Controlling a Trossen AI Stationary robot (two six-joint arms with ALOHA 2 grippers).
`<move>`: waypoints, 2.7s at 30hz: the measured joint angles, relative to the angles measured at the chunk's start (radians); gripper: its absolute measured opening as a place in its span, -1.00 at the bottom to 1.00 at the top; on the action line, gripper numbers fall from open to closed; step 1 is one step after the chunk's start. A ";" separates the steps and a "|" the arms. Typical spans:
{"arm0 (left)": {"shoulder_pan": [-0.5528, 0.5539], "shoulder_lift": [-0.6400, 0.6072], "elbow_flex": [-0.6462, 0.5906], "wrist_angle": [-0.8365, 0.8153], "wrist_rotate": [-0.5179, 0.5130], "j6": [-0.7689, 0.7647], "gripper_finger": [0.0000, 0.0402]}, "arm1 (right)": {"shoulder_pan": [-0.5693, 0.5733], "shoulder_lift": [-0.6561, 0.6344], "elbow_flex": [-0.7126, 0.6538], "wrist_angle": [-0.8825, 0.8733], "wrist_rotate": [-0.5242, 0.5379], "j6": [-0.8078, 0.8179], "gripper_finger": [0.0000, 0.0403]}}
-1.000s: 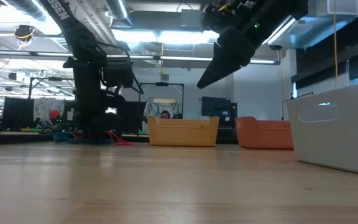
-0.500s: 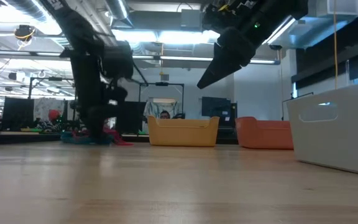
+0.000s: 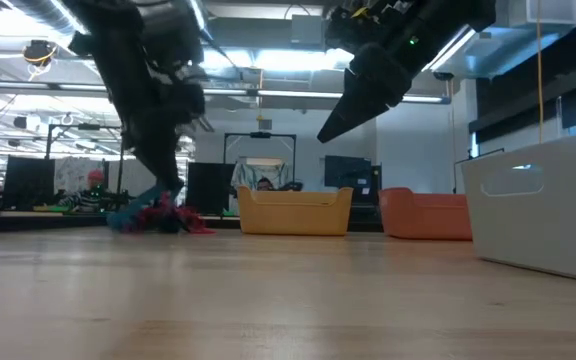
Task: Sort rubber bands into baskets
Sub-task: Put the blue rubber band into the yellow bin
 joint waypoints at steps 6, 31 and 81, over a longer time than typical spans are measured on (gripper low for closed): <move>-0.061 -0.068 0.001 0.051 0.001 0.031 -0.90 | 0.000 0.000 0.000 -0.001 0.000 0.000 0.18; -0.236 -0.189 -0.004 0.389 -0.001 0.320 -0.89 | 0.000 0.006 0.001 0.067 -0.037 -0.005 0.18; -0.262 -0.066 -0.005 0.743 0.185 0.446 -0.89 | 0.000 0.146 0.001 0.571 -0.133 -0.185 -0.71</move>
